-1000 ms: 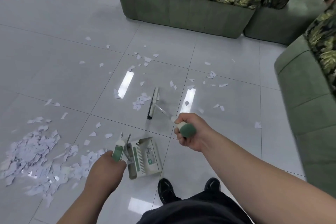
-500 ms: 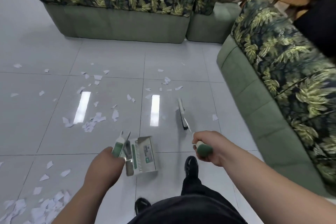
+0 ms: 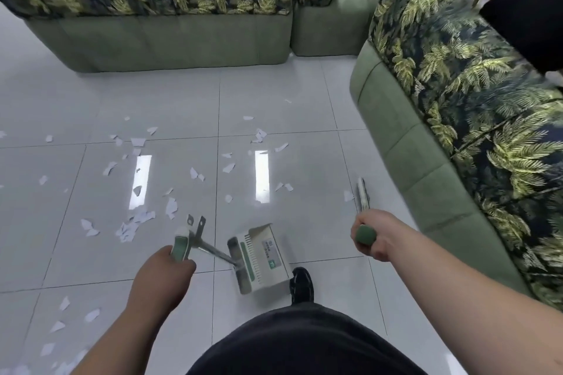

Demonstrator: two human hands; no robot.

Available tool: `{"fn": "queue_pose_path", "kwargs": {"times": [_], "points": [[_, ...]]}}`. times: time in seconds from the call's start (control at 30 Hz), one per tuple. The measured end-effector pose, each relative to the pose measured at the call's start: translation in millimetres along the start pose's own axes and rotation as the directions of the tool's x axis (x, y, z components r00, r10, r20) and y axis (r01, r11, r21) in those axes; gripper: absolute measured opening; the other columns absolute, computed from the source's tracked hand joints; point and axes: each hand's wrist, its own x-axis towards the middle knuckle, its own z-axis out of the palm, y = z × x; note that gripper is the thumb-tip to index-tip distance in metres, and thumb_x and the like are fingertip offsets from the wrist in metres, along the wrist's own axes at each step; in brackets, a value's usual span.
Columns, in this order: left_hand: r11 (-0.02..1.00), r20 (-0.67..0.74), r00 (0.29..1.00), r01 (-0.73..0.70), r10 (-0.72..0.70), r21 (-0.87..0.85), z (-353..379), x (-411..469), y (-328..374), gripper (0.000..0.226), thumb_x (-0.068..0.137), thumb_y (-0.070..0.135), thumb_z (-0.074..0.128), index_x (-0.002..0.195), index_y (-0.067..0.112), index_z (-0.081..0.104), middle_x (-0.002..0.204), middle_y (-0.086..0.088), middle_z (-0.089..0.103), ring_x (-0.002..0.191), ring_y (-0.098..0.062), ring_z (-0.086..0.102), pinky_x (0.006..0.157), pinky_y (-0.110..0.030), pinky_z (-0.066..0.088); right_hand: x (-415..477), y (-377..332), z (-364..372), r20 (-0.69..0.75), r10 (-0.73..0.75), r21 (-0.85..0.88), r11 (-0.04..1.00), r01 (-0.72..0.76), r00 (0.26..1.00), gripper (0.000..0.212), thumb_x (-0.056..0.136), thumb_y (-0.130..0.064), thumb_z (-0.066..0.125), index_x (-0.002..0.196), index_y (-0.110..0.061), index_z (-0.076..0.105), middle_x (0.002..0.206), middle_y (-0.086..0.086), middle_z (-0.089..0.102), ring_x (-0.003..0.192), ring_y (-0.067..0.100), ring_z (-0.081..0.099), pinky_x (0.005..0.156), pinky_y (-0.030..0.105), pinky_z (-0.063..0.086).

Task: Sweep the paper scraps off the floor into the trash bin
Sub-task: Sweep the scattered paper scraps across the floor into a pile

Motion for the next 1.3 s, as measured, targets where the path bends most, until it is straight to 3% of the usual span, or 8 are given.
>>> {"fn": "queue_pose_path", "kwargs": {"times": [0.23, 0.4, 0.57, 0.73, 0.93, 1.1, 1.2, 1.3], "points": [[0.995, -0.028, 0.994, 0.103, -0.103, 0.001, 16, 2, 33, 0.011, 0.072, 0.011, 0.048, 0.071, 0.014, 0.038, 0.057, -0.003, 0.042, 0.053, -0.025, 0.038, 0.055, -0.036, 0.036, 3, -14, 51, 0.296, 0.13, -0.289, 0.957, -0.041, 0.946, 0.032, 0.085, 0.005, 0.048, 0.114, -0.009, 0.052, 0.083, 0.016, 0.059, 0.056, 0.021, 0.059, 0.044, 0.024, 0.05], [0.98, -0.074, 0.977, 0.194, -0.198, -0.046, 17, -5, 44, 0.008, 0.073, 0.011, 0.05, 0.072, 0.011, 0.042, 0.057, -0.004, 0.043, 0.054, -0.026, 0.039, 0.056, -0.037, 0.038, -6, -21, 99, 0.496, 0.258, -0.387, 0.92, -0.055, 0.829, 0.028, 0.085, -0.001, 0.049, 0.11, -0.012, 0.051, 0.071, 0.011, 0.057, 0.038, 0.016, 0.056, 0.043, 0.021, 0.047], [0.957, -0.115, 0.952, 0.273, -0.283, -0.1, 7, -10, 46, 0.019, 0.061, 0.022, 0.044, 0.075, 0.01, 0.046, 0.058, -0.003, 0.043, 0.053, -0.026, 0.039, 0.055, -0.036, 0.036, 3, -46, 139, 0.593, 0.28, -0.377, 0.925, -0.047, 0.755, 0.026, 0.082, 0.0, 0.051, 0.106, -0.01, 0.05, 0.059, 0.008, 0.054, 0.037, 0.017, 0.049, 0.04, 0.02, 0.042], [0.935, -0.156, 0.926, 0.323, -0.344, -0.145, -3, -6, 47, 0.02, 0.057, 0.025, 0.043, 0.072, 0.012, 0.043, 0.058, -0.004, 0.044, 0.053, -0.027, 0.04, 0.056, -0.035, 0.036, 12, -87, 135, 0.609, 0.243, -0.28, 0.957, -0.082, 0.755, 0.022, 0.084, 0.002, 0.052, 0.103, -0.009, 0.052, 0.066, 0.01, 0.057, 0.039, 0.013, 0.05, 0.036, 0.019, 0.041], [0.937, -0.2, 0.917, 0.328, -0.346, -0.119, -9, 18, 49, 0.008, 0.076, 0.013, 0.054, 0.076, 0.006, 0.051, 0.061, -0.01, 0.055, 0.055, -0.031, 0.05, 0.058, -0.035, 0.041, 15, -120, 110, 0.558, 0.094, -0.305, 0.947, 0.098, 0.825, 0.022, 0.08, 0.007, 0.048, 0.098, -0.004, 0.053, 0.069, 0.014, 0.051, 0.045, 0.016, 0.044, 0.038, 0.02, 0.035], [0.936, -0.191, 0.919, 0.324, -0.346, -0.135, -22, 56, 47, 0.005, 0.077, 0.009, 0.053, 0.076, 0.005, 0.05, 0.062, -0.011, 0.054, 0.056, -0.031, 0.049, 0.058, -0.035, 0.041, 33, -154, 122, 0.426, -0.054, -0.391, 0.889, 0.238, 0.903, 0.02, 0.079, 0.009, 0.051, 0.092, -0.005, 0.055, 0.076, 0.014, 0.052, 0.043, 0.019, 0.051, 0.044, 0.022, 0.04], [0.934, -0.179, 0.923, 0.309, -0.341, -0.181, -34, 84, 45, 0.006, 0.078, 0.009, 0.052, 0.077, 0.006, 0.048, 0.063, -0.01, 0.051, 0.056, -0.03, 0.045, 0.058, -0.035, 0.038, 53, -176, 150, 0.363, -0.11, -0.479, 0.83, 0.286, 0.925, 0.015, 0.079, 0.006, 0.054, 0.085, -0.007, 0.056, 0.075, 0.015, 0.057, 0.051, 0.022, 0.057, 0.05, 0.023, 0.042], [0.935, -0.163, 0.93, 0.296, -0.329, -0.194, -50, 114, 42, 0.009, 0.078, 0.009, 0.052, 0.075, 0.008, 0.044, 0.062, -0.008, 0.046, 0.057, -0.029, 0.041, 0.058, -0.034, 0.035, 70, -195, 192, 0.326, -0.139, -0.549, 0.777, 0.307, 0.935, 0.014, 0.078, 0.002, 0.055, 0.088, -0.009, 0.058, 0.08, 0.015, 0.06, 0.045, 0.02, 0.06, 0.049, 0.022, 0.044]]}}
